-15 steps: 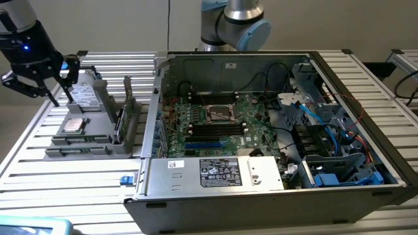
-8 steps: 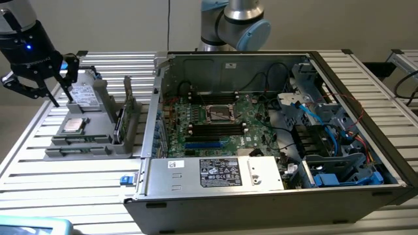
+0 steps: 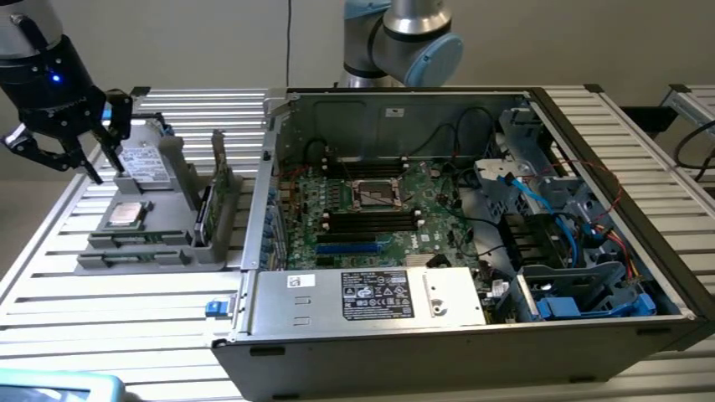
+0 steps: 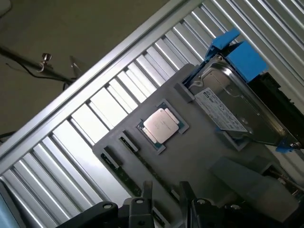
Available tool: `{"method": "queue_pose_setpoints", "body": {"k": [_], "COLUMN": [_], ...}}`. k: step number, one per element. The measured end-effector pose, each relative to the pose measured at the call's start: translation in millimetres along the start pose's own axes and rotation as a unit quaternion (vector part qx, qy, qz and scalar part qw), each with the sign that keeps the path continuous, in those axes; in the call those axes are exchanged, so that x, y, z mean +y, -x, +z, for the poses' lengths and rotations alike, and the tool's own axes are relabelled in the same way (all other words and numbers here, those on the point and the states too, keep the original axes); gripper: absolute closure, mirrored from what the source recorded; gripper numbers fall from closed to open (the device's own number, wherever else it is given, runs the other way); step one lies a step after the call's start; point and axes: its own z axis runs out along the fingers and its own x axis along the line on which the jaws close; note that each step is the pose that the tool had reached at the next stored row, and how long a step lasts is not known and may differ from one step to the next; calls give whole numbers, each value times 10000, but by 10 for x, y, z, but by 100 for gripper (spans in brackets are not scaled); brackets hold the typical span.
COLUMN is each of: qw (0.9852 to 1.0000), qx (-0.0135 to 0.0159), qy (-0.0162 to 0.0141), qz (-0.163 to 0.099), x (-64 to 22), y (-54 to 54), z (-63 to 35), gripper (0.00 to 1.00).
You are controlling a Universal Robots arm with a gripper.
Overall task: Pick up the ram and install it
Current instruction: 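Pick up the ram and move it above insertion slot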
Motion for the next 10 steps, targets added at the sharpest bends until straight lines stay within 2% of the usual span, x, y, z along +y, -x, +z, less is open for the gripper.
{"method": "queue_pose_setpoints", "body": {"k": [5,10], "qw": [9989,9958], "qx": [18,37], "qy": [3,6], "qz": [-459,-911], "x": [1,0], "y": [0,0], "z": [0,0], "gripper": [64,64]}}
